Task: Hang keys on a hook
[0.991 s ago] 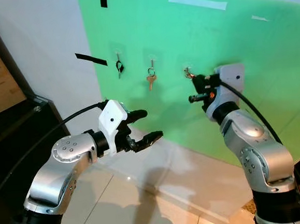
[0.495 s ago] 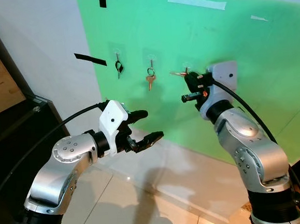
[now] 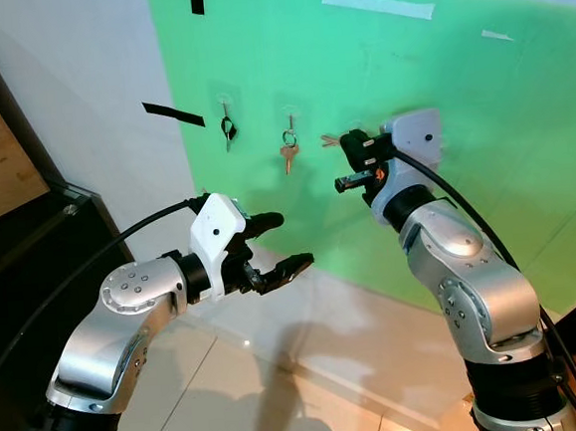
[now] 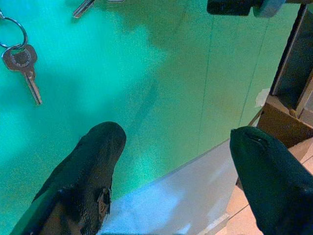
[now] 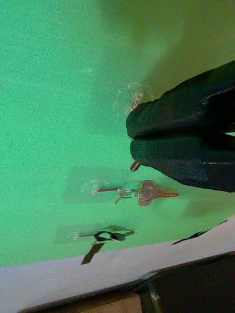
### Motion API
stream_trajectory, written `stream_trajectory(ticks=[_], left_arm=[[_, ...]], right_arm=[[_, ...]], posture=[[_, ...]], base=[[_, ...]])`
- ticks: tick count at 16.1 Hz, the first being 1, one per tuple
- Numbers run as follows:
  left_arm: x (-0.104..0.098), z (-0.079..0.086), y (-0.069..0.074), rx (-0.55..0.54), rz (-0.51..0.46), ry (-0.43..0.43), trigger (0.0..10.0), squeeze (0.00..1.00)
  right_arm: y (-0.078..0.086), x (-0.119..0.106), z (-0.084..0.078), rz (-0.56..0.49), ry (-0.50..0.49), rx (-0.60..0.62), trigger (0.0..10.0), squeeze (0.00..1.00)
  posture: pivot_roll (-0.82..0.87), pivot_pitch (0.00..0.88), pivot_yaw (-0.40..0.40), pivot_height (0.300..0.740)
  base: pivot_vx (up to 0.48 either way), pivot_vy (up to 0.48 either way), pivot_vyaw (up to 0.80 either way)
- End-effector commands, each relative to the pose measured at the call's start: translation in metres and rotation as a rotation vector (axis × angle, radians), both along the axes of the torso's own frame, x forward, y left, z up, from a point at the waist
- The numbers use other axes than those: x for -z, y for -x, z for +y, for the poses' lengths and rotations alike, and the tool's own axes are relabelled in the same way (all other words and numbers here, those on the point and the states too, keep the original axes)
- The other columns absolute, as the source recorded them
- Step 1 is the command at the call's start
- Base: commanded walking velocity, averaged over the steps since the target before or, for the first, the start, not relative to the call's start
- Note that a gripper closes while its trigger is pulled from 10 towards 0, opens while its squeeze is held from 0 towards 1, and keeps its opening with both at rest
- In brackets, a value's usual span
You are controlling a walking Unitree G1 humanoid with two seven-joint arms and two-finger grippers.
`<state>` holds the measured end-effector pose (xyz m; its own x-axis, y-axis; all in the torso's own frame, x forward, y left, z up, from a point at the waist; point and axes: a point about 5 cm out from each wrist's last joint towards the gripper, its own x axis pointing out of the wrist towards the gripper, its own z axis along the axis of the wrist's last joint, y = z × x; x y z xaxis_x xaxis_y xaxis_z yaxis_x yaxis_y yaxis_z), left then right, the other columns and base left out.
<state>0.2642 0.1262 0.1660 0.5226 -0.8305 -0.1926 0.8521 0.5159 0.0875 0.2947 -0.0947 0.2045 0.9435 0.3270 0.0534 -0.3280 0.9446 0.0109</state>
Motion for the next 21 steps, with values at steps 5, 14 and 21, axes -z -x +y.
stream_trajectory(ticks=[5, 14, 21], left_arm=[[-0.001, 0.000, 0.001, 0.009, -0.012, -0.021, 10.0, 0.00], [-0.001, -0.002, 0.000, 0.012, -0.015, -0.025, 10.0, 0.00], [-0.001, -0.002, -0.001, 0.006, -0.021, -0.024, 10.0, 0.00]], right_arm=[[-0.001, 0.010, -0.005, 0.008, 0.068, 0.024, 10.0, 0.00], [0.000, 0.029, -0.017, 0.038, 0.199, 0.047, 10.0, 0.00], [-0.002, 0.019, -0.017, -0.011, 0.144, 0.059, 10.0, 0.00]], posture=[[0.00, 0.000, -0.050, 0.740], [-0.01, 0.000, -0.043, 0.740], [-0.01, 0.000, -0.045, 0.740]], base=[[0.000, 0.000, 0.00], [0.000, 0.000, 0.00], [0.000, 0.000, 0.00]])
